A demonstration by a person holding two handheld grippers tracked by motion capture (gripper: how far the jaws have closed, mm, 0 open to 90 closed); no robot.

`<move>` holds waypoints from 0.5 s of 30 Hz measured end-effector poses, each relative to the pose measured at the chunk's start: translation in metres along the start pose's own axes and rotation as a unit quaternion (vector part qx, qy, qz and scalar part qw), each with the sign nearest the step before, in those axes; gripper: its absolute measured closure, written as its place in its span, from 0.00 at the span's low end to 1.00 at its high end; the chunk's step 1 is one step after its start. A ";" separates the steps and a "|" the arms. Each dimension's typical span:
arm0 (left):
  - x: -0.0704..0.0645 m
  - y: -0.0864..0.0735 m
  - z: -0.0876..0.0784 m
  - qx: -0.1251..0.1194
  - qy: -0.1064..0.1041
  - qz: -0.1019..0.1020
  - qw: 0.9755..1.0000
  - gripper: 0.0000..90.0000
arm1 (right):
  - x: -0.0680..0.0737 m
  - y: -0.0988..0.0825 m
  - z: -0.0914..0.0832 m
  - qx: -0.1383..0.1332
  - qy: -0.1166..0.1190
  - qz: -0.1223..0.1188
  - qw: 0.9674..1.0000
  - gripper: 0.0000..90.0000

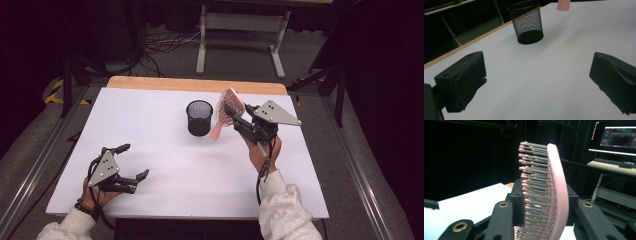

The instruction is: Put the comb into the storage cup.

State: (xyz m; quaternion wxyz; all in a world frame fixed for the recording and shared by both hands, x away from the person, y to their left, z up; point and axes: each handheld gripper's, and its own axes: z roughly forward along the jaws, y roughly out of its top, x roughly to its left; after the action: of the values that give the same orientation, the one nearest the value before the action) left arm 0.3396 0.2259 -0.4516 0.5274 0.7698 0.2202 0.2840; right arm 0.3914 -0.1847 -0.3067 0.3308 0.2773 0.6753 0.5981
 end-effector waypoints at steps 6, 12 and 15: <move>0.000 0.000 0.001 0.001 -0.003 0.003 1.000 0.02 | -0.004 0.009 0.006 -0.006 -0.003 -0.009 1.000 0.71; 0.001 0.000 0.001 -0.001 -0.006 -0.004 1.000 0.02 | -0.008 0.015 0.015 -0.009 -0.004 -0.011 1.000 0.71; 0.001 -0.001 0.001 -0.002 -0.006 -0.005 1.000 0.02 | -0.010 0.019 0.019 -0.011 -0.010 -0.010 1.000 0.71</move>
State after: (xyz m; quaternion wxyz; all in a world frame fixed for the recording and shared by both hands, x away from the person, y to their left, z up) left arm 0.3414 0.2258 -0.4522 0.5314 0.7697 0.2201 0.2770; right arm 0.4125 -0.1777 -0.2879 0.3469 0.2729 0.6680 0.5991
